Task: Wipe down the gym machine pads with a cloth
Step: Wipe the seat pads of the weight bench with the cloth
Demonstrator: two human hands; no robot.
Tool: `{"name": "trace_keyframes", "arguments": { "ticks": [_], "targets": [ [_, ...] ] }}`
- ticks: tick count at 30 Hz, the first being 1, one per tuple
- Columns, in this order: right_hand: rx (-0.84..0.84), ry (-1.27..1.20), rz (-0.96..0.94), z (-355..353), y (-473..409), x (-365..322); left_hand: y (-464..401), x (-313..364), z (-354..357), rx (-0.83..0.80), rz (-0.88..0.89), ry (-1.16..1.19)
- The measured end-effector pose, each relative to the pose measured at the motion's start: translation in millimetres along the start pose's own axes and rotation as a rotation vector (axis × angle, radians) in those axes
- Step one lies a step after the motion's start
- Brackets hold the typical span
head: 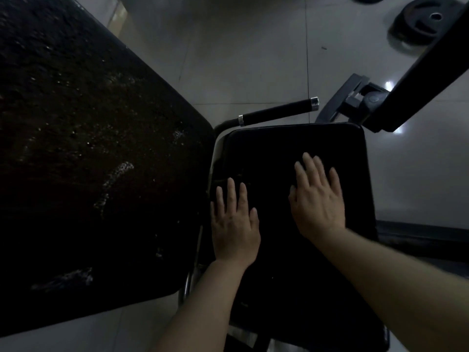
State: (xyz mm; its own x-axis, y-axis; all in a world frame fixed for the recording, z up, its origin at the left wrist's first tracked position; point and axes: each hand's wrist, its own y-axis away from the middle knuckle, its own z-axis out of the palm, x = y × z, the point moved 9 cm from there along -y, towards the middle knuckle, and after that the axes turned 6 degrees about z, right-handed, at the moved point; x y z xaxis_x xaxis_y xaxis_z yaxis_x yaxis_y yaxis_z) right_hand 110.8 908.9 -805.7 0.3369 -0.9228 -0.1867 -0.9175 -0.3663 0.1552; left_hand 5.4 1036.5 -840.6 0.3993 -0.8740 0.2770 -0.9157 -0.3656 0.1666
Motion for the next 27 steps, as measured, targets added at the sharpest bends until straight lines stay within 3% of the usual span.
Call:
{"name": "trace_keyframes", "arguments": {
  "ticks": [7, 15, 18, 21, 27],
  "targets": [
    [0.073, -0.089, -0.013, 17.1, 99.7, -1.8, 74.9, 10.4, 20.2, -0.028, 0.054, -0.042],
    [0.147, -0.027, 0.049, 17.8, 92.6, -4.3, -2.5, 8.4, 3.7, -0.141, 0.152, -0.010],
    [0.153, -0.002, 0.050, 18.6, 91.2, -4.0, -11.0, 11.0, -0.3, -0.064, 0.112, -0.009],
    [0.154, 0.004, 0.047, 20.5, 92.4, -4.7, 23.6, 14.9, 3.8, -0.006, 0.140, -0.018],
    [0.162, 0.036, -0.026, 22.0, 88.1, -5.3, 109.5, 14.0, 27.4, -0.059, 0.156, -0.053]
  ]
}}
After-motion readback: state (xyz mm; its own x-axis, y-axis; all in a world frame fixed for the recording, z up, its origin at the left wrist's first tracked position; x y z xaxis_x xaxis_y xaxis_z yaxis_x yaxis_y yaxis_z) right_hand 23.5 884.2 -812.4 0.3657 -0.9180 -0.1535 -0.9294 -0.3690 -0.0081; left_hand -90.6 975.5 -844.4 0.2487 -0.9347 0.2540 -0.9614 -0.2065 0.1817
